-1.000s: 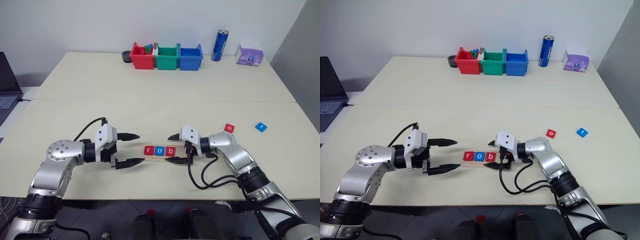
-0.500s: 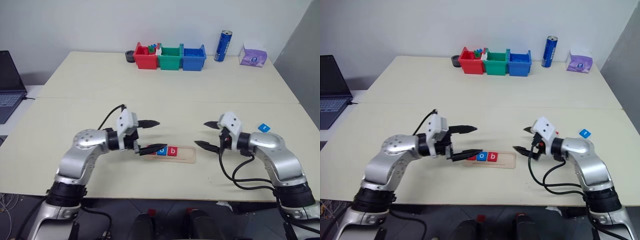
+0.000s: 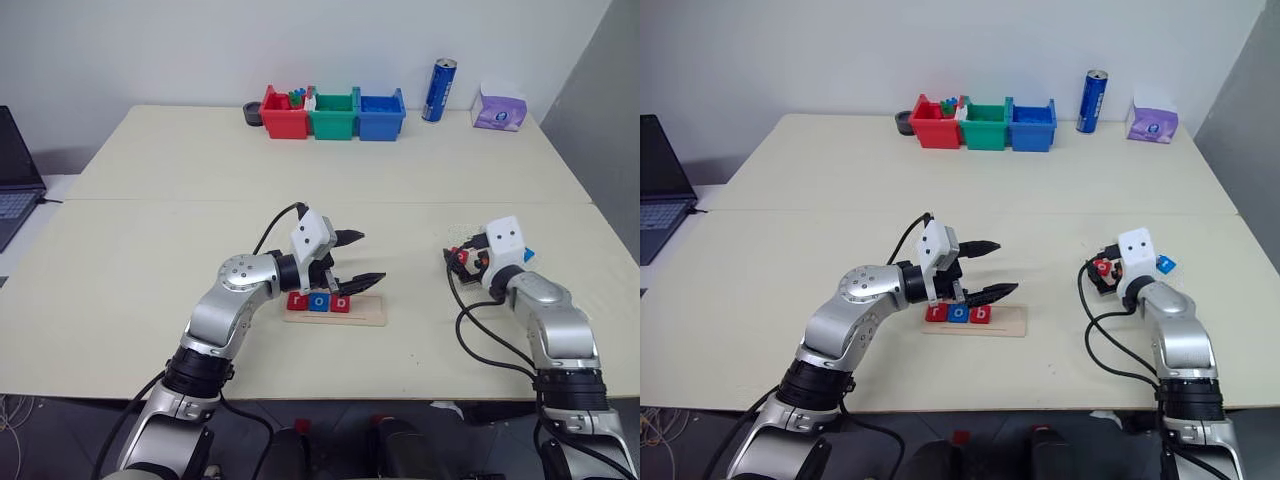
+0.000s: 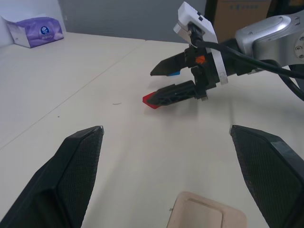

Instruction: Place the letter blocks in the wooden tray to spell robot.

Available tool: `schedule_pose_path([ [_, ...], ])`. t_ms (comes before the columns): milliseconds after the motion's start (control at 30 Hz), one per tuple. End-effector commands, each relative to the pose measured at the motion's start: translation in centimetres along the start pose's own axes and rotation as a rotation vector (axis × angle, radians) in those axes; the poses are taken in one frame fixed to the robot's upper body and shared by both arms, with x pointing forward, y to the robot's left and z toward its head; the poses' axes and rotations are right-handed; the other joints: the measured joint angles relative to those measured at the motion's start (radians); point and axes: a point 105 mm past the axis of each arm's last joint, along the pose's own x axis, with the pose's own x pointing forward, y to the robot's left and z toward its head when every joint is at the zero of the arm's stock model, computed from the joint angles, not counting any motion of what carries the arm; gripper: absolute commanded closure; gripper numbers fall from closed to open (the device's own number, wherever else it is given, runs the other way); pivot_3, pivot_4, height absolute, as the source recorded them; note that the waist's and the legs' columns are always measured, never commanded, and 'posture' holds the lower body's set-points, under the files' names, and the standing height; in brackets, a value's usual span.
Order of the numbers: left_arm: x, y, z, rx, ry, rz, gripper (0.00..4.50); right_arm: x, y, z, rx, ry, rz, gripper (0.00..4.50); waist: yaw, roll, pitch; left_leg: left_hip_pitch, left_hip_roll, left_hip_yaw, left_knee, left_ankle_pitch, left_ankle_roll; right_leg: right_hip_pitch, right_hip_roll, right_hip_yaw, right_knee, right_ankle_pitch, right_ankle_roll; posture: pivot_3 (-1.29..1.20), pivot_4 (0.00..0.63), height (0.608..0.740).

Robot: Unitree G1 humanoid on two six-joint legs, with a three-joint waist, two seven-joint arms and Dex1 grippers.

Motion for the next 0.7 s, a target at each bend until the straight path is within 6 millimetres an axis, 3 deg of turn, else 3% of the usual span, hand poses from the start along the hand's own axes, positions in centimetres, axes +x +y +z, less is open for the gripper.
schedule_pose_path([
  [33,-0.2,-0.6,1.5,0.019,-0.051,-0.031,0.0,-0.4,-0.1,0.5,-0.021,-0.038,0.031,0.02,0.0,0.0,0.0,0.0,0.0,0.0,0.0,0.0,0.0,0.0,0.0,0.0,0.0,0.0,0.0,0.0,0.15,0.74],
  [367,-0.2,-0.8,1.7,0.011,-0.05,-0.053,0.0,0.1,-2.9,-1.3,-0.087,0.014,0.056,0.02,0.0,0.0,0.0,0.001,-0.001,0.001,0.0,0.0,0.0,0.001,0.0,0.0,0.0,0.0,0.0,0.0,0.15,0.74],
  [700,-0.3,-1.2,1.4,0.005,-0.031,-0.094,0.0,0.8,-2.3,-2.4,0.006,0.055,0.254,0.02,-0.002,0.0,0.0,0.001,0.0,0.001,0.0,0.0,0.0,0.002,0.001,-0.001,0.0,0.0,0.0,0.0,0.15,0.74],
])
